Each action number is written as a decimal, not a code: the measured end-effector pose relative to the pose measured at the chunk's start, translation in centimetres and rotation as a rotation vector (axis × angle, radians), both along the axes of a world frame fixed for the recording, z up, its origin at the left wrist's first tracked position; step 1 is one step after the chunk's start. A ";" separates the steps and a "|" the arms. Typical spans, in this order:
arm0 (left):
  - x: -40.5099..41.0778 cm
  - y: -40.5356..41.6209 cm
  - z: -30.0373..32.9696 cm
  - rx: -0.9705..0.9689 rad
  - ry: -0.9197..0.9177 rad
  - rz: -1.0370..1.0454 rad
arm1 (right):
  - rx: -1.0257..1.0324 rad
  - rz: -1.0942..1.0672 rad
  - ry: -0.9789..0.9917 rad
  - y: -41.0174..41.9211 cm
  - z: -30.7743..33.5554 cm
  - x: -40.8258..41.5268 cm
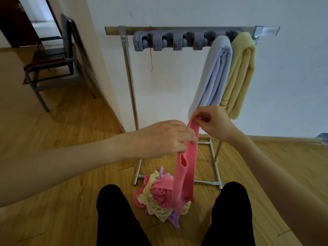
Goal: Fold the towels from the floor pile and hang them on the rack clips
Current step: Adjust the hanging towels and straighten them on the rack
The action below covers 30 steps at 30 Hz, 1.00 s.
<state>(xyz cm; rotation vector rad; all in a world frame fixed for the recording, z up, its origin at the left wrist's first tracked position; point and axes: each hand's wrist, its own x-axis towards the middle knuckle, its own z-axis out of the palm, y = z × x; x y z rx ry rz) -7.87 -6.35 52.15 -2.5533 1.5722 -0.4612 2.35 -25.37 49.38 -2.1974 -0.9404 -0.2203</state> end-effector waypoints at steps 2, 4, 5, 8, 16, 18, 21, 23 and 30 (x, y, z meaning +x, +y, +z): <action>0.3 0.0 -0.2 -0.005 0.046 0.028 | 0.032 -0.004 0.032 -0.1 0.0 -0.1; 0.7 0.3 -0.4 -0.061 0.035 0.132 | 0.077 0.003 0.076 -0.2 0.0 -0.3; 1.0 0.6 -0.5 -0.112 0.031 0.187 | 0.098 0.010 0.094 -0.3 0.2 -0.3; 1.9 0.8 -0.4 -0.284 0.024 0.317 | 0.147 0.034 0.127 -0.4 0.7 -0.5; 3.0 0.4 -0.3 -0.521 0.040 0.448 | 0.297 0.122 0.236 0.1 2.1 -0.9; 3.1 0.5 -0.3 -0.543 0.013 0.458 | 0.301 0.144 0.257 0.3 2.4 -1.0; 3.2 0.6 -0.3 -0.572 -0.024 0.480 | 0.303 0.183 0.285 0.4 2.7 -1.1; 3.2 0.5 -0.2 -0.595 -0.043 0.501 | 0.316 0.203 0.302 0.5 2.8 -1.1; 4.2 -0.1 0.3 -0.690 -0.068 0.569 | 0.334 0.201 0.333 0.3 3.1 -1.2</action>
